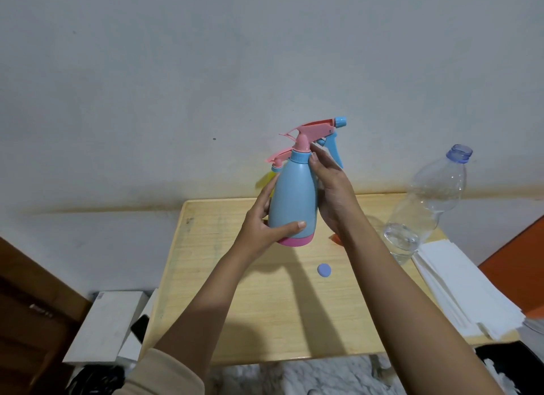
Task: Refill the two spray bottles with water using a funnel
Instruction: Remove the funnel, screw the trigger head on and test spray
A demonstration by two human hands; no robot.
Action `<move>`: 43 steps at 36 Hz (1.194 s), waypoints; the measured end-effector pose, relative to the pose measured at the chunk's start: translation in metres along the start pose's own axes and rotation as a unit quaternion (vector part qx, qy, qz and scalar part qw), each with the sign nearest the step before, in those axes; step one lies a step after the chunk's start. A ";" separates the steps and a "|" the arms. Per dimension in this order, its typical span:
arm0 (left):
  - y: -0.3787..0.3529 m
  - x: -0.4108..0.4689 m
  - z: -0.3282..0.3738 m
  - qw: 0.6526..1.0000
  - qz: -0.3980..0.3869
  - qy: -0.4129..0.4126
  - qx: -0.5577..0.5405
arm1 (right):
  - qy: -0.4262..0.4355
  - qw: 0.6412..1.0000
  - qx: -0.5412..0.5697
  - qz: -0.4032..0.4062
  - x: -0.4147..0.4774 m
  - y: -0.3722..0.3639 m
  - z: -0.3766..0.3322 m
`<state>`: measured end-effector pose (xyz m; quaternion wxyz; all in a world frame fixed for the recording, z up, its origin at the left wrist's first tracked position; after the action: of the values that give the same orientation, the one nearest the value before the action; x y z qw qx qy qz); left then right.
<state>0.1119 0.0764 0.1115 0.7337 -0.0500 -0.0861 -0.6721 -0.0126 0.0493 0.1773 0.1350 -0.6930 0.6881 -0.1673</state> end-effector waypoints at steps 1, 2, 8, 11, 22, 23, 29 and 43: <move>0.000 0.000 0.001 1.000 -0.006 0.003 -0.003 | 0.000 1.000 -0.016 -0.008 0.000 -0.001 -0.001; 0.001 0.000 0.000 1.000 -0.012 0.008 -0.008 | -0.002 1.000 -0.020 -0.010 0.000 -0.002 -0.002; -0.001 0.000 0.000 0.999 -0.034 0.012 -0.028 | -0.004 0.999 0.018 0.044 0.001 0.004 -0.003; 0.000 -0.001 -0.001 0.999 -0.037 0.010 -0.028 | 0.006 0.998 0.016 0.053 0.000 0.004 -0.002; 0.002 -0.003 0.000 0.999 -0.004 -0.014 0.036 | 0.117 0.974 -0.188 0.050 -0.002 -0.007 0.001; 0.002 -0.003 0.000 0.999 -0.004 -0.016 0.044 | 0.126 0.971 -0.192 0.059 -0.001 -0.006 0.001; 0.003 -0.006 0.005 0.998 -0.029 -0.004 0.060 | 0.121 0.977 -0.159 0.076 -0.001 0.001 -0.002; -0.007 -0.002 0.012 0.990 -0.134 0.027 -0.029 | 0.072 0.994 -0.083 -0.029 0.006 -0.005 -0.021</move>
<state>0.1046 0.0796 0.1222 0.6374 -0.0411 -0.0521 -0.7677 -0.0171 0.0441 0.1985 0.0221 -0.7076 0.6873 -0.1628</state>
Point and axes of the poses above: each hand's wrist, its own x-axis towards the middle knuckle, its own y-axis out of the back of the hand, z = x × y, the point moved 6 cm from there along x, towards the middle knuckle, and after that the axes turned 9 degrees about z, right-handed, at the moved point
